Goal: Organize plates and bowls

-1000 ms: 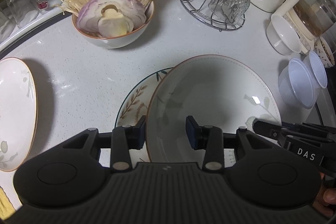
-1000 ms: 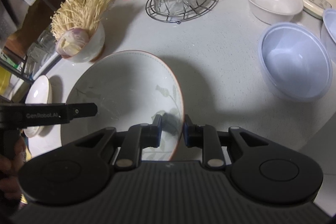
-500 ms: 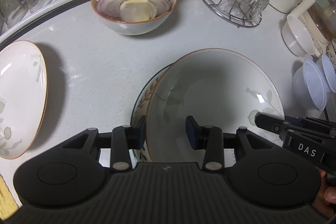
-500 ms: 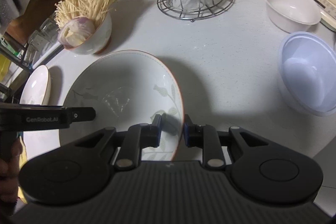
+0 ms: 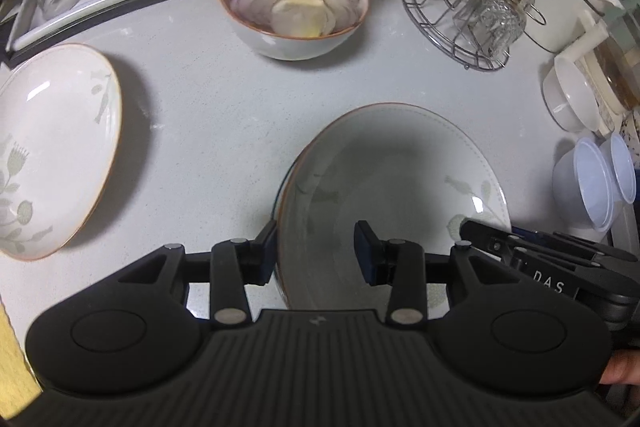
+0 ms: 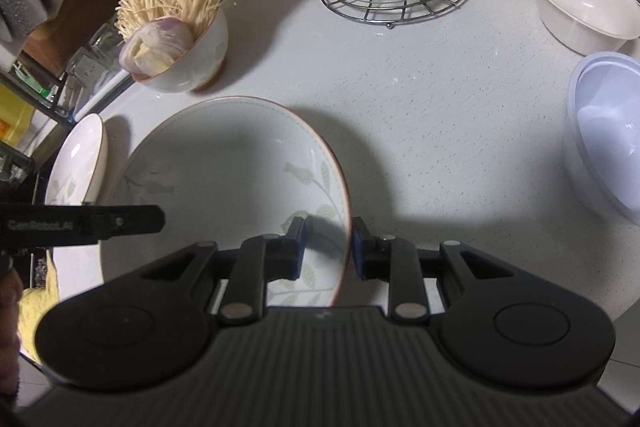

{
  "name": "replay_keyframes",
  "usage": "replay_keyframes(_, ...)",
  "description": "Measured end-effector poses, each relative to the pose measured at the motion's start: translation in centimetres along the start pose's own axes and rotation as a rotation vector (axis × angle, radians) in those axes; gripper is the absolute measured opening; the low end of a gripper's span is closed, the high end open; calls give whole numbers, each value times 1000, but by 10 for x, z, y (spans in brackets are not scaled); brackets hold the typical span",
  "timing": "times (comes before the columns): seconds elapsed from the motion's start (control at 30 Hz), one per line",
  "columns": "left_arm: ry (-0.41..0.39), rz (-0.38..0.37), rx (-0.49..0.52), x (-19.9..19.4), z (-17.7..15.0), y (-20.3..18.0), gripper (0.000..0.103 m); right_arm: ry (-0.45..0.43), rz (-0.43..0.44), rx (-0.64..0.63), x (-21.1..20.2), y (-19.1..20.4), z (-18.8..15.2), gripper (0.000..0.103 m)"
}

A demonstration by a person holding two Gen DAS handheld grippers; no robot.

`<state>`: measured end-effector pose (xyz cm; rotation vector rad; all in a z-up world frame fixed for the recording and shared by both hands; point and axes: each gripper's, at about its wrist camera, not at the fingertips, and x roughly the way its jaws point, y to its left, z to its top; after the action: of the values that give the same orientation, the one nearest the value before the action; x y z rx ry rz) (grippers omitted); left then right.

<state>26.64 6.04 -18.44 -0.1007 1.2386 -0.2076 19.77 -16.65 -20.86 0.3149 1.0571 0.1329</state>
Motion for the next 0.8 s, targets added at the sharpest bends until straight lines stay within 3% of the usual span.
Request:
replay_keyframes(0.3,-67,-15,-20,-27,-10,1,45,-1,-7,0,-2,-1,0,29)
replay_keyframes(0.8,-260,-32,-16,-114,-15,-24,45,-191,44,-75,-88,11,12,29)
